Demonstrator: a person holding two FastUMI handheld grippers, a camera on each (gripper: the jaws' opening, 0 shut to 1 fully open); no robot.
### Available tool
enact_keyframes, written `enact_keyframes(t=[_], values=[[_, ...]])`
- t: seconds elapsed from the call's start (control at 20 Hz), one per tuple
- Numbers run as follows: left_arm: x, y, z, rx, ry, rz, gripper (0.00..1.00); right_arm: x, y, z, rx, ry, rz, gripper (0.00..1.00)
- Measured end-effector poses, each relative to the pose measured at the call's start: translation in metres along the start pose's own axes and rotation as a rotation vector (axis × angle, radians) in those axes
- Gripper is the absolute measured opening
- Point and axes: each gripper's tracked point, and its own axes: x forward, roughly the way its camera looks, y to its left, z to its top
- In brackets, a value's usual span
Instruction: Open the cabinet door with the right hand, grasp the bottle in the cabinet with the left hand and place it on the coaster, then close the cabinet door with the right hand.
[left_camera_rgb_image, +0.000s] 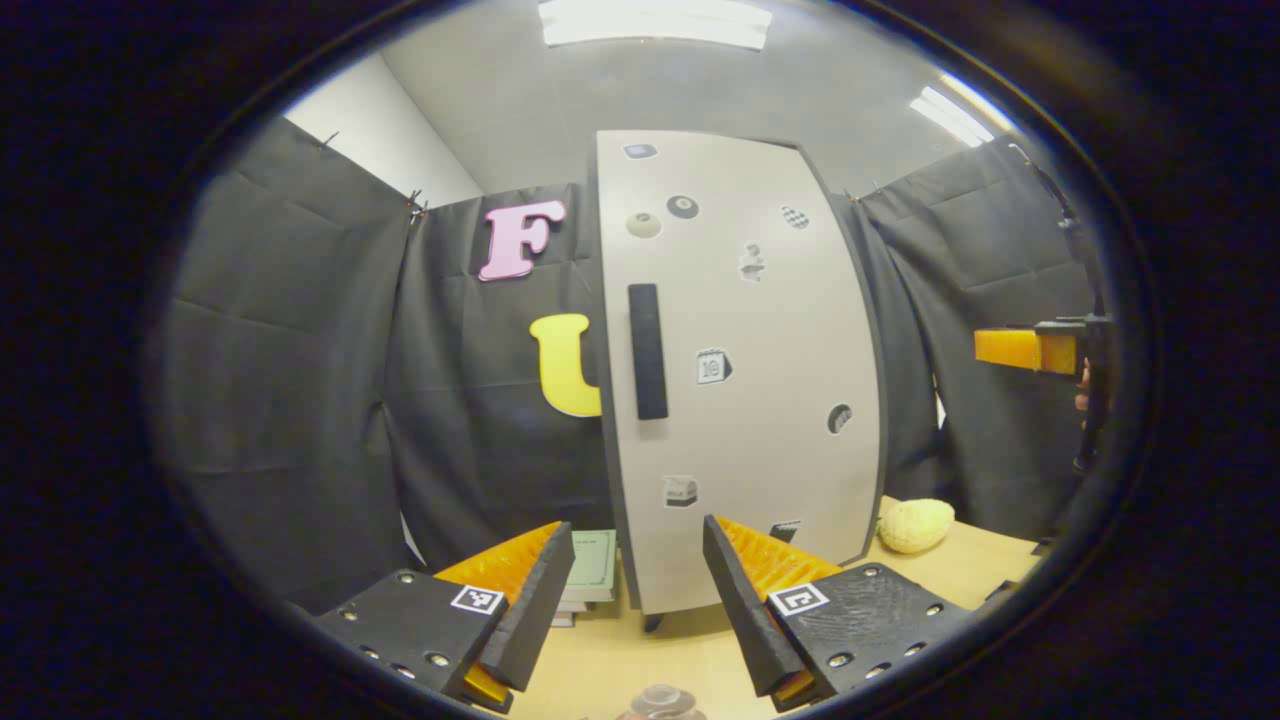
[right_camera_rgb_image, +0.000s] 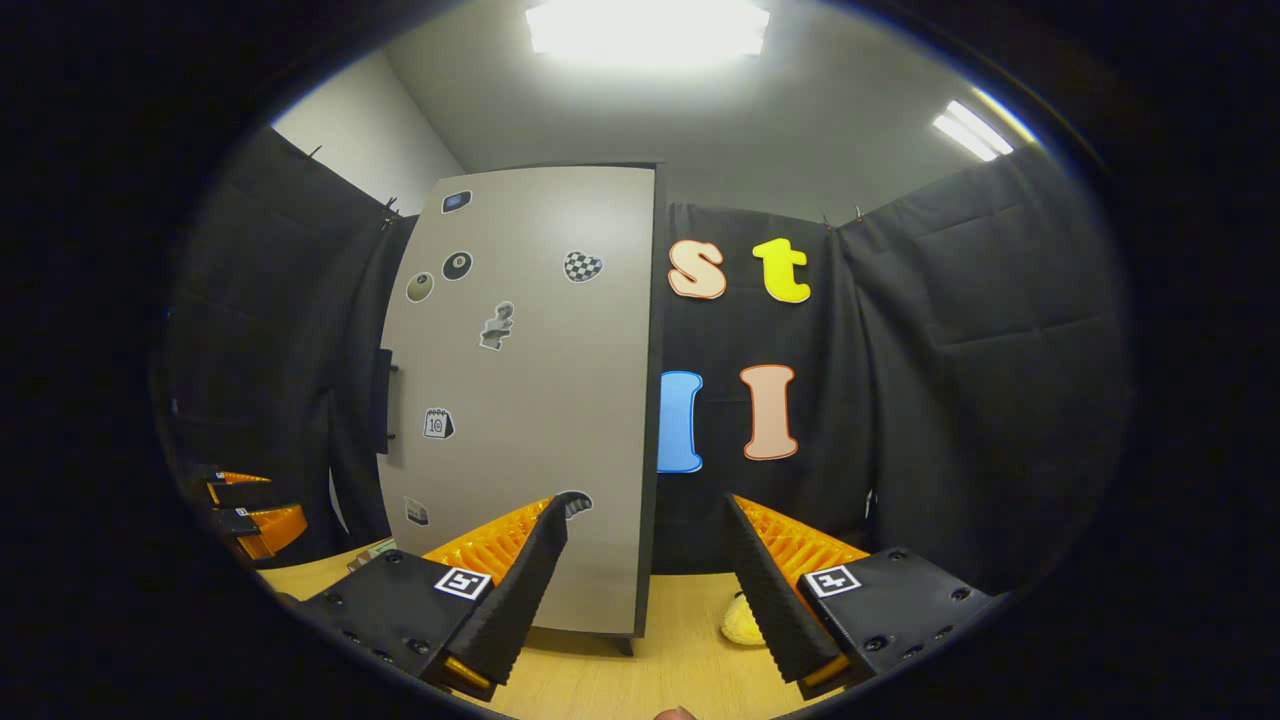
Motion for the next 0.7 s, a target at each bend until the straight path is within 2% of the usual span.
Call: enact_keyframes(t=[0.05,0.25,0.5,0.7], values=[[-0.008,-0.011,0.007,0.002,-0.005,-0.004,0.81,-0.011,-0.01,-0.001,0.001,-0.004,0.0,0.98],[-0.043,-0.045,0.037,0.027,-0.03,0.012,0.78,-0.051,-0.043,-0.009,-0.019,-0.012,-0.001,0.98],[-0.078,-0.058,0.054,0.08,-0.057,0.01,0.78,-0.093,-0.053,-0.012,-0.023,-0.016,0.006,0.98],[-0.1,-0.052,0.048,0.091,-0.047,-0.005,0.78,-0.114,-0.052,-0.009,-0.011,-0.023,-0.026,0.98]])
